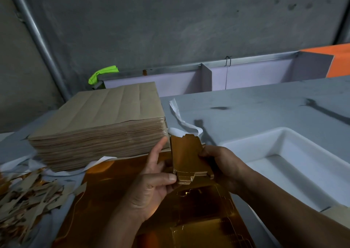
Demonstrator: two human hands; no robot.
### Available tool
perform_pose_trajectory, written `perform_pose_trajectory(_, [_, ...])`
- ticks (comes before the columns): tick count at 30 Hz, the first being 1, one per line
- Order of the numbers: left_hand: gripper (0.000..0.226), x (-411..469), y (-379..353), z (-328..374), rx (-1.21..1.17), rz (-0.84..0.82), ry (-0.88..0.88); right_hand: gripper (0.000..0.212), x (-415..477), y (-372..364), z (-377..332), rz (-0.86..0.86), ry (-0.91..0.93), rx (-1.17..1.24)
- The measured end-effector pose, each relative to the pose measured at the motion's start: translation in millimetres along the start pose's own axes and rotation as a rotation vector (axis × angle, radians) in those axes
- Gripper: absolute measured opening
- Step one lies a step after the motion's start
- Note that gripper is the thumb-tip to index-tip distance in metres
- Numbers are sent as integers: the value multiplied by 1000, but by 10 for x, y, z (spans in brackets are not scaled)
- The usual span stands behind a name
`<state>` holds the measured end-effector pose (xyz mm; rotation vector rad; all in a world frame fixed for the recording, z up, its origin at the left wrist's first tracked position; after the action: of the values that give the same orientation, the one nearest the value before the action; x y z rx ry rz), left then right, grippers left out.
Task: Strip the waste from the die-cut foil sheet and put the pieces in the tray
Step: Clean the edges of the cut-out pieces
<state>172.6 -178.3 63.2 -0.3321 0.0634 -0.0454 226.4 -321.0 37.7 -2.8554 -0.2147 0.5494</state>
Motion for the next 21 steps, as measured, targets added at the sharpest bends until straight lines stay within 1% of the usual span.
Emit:
perform_pose_trajectory(2, [80, -6, -3, 6, 15, -8, -11, 40, 4, -5, 10, -5, -7, -3])
perform_pose_trajectory(6, [53, -5, -1, 8, 19, -9, -25, 40, 7, -12, 16, -6, -10, -15])
perform_pose_trajectory(8, [46, 0, 4, 10, 7, -4, -30, 39, 5, -9, 16, 1, -14, -12])
perform_pose_trajectory(13, [41, 9, 9, 13, -16, 11, -30, 38, -3, -22, 12, -1, -22, -8])
perform_pose_trajectory(21, [40, 0, 6, 1, -30, 6, -22, 36, 8, -11, 15, 13, -7, -27])
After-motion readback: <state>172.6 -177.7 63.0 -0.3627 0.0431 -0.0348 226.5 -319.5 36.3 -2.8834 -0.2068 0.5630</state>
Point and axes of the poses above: each hand's wrist, its own x-axis towards the middle knuckle, its own y-axis out of the back of the hand, z = x × y, the point moved 9 cm from there along x, towards the middle knuckle, and after that the axes turned 12 degrees about z, right-handed, at the moved point
